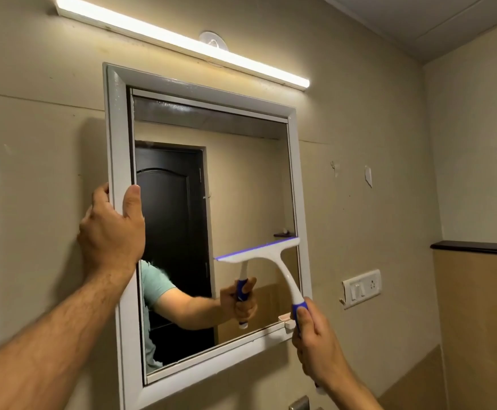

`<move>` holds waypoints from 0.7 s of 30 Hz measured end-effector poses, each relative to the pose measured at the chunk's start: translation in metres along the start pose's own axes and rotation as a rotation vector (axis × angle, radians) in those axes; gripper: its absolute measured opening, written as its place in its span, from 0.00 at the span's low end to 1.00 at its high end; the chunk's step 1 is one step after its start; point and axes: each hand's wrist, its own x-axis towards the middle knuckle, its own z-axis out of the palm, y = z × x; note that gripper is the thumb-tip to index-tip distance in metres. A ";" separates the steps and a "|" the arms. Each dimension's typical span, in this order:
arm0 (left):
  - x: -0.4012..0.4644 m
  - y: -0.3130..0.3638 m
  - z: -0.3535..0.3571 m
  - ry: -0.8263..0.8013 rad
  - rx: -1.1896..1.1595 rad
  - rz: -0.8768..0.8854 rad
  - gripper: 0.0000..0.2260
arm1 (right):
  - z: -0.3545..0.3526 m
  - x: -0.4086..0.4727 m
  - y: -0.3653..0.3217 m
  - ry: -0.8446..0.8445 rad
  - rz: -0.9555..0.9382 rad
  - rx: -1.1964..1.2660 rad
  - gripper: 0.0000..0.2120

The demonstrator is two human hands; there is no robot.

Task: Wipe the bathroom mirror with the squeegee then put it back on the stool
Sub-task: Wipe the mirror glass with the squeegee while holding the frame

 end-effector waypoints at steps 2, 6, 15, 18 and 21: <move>-0.002 -0.001 -0.001 0.004 -0.004 0.002 0.28 | -0.003 -0.007 0.005 0.002 -0.001 -0.018 0.11; -0.008 -0.001 -0.002 0.003 -0.048 -0.012 0.26 | -0.004 0.008 -0.013 0.051 -0.131 0.020 0.11; -0.019 -0.007 -0.002 -0.004 -0.027 -0.012 0.28 | 0.004 0.008 -0.004 0.041 -0.050 0.053 0.10; -0.030 -0.013 -0.005 -0.007 -0.013 -0.007 0.28 | 0.006 -0.017 0.020 -0.005 0.062 0.085 0.12; -0.037 -0.016 -0.007 -0.021 -0.010 -0.006 0.28 | 0.003 -0.028 0.022 -0.002 0.118 0.108 0.12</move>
